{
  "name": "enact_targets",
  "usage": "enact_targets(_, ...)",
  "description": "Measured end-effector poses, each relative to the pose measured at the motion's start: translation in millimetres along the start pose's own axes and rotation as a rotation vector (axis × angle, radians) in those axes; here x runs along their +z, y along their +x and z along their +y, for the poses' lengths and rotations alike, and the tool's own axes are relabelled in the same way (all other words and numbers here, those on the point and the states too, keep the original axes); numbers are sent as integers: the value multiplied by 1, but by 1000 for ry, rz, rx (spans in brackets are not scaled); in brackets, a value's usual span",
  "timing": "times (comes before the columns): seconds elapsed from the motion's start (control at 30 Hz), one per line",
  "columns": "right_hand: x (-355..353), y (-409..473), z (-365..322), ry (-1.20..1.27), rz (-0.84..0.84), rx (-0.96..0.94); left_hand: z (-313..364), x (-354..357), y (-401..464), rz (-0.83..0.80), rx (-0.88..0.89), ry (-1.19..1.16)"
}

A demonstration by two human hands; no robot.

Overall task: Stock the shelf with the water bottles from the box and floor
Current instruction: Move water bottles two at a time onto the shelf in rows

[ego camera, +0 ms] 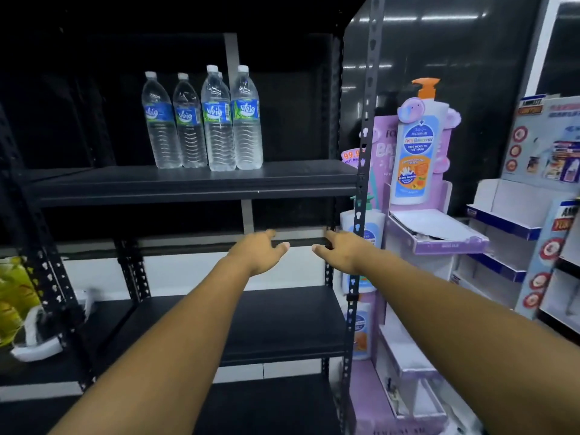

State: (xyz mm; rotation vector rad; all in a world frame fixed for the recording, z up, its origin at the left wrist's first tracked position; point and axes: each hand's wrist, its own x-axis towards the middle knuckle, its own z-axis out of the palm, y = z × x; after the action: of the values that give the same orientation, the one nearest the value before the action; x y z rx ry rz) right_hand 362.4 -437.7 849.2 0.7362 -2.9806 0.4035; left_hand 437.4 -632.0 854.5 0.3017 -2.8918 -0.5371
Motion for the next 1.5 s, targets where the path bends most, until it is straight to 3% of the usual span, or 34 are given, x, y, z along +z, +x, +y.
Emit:
enact_targets(0.87, 183, -40, 3, 53, -294, 167, -96, 149, -49, -285, -33, -63)
enact_targets(1.5, 344, -31, -4, 123, -547, 58, -213, 277, -94, -332, -312, -206)
